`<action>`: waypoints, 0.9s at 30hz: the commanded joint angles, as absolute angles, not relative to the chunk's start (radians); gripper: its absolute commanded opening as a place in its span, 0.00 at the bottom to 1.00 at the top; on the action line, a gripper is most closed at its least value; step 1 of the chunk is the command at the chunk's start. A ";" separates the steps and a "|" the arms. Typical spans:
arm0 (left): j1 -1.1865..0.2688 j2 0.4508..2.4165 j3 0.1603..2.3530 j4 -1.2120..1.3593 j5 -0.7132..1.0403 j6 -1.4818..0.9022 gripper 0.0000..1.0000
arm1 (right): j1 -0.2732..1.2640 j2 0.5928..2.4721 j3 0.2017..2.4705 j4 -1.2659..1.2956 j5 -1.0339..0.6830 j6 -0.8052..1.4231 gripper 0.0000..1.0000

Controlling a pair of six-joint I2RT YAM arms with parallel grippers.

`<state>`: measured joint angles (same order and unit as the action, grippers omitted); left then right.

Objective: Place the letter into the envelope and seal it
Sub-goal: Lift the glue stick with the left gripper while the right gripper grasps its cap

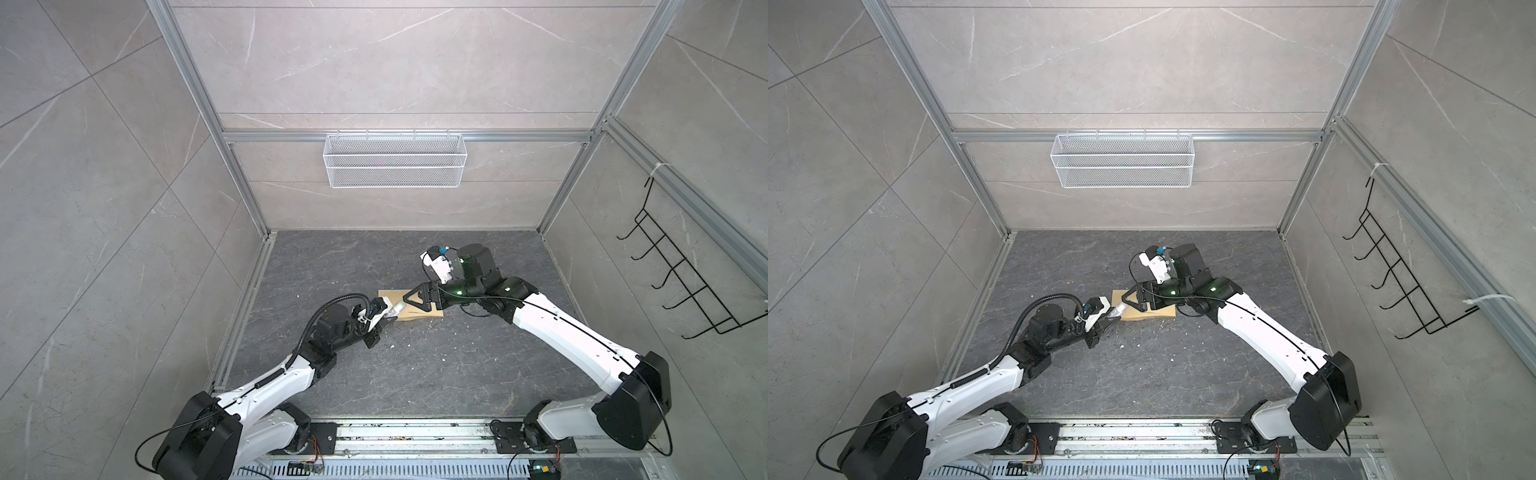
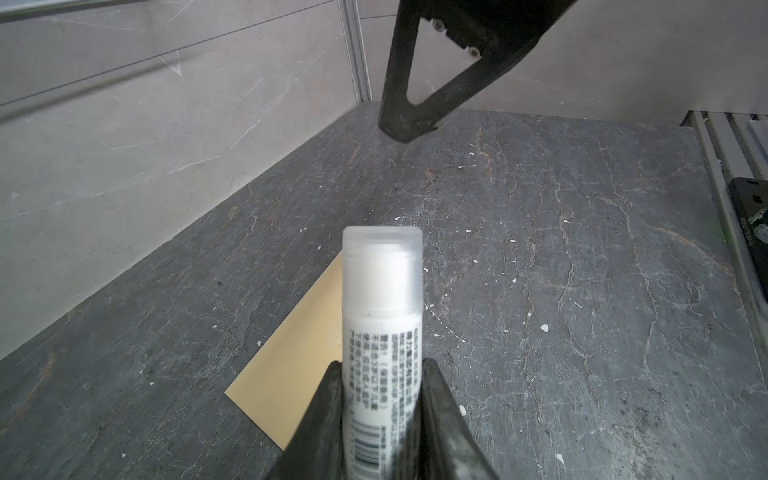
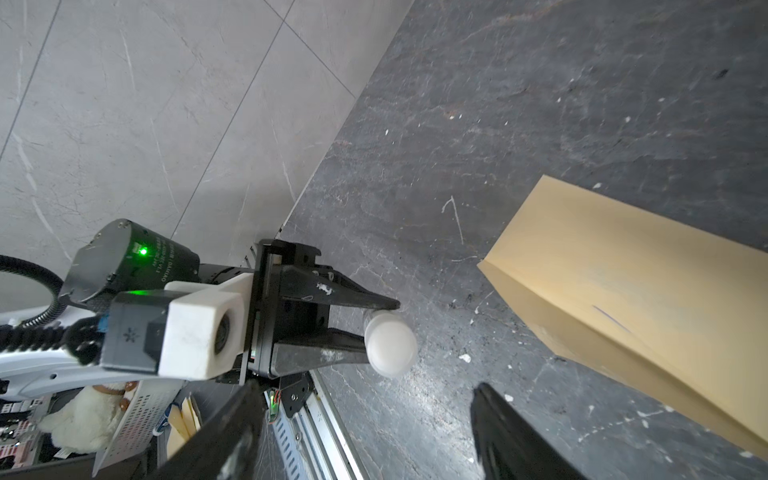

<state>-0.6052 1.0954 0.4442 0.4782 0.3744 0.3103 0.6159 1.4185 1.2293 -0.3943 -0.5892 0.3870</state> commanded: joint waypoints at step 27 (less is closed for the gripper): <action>-0.644 1.069 0.449 0.491 0.374 0.399 0.00 | 0.682 1.535 1.286 -0.459 -0.560 0.345 0.08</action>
<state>-0.6411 1.0851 0.4385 0.4702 0.3710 0.3885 0.6739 1.5177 1.2484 -0.4377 -0.5716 0.3679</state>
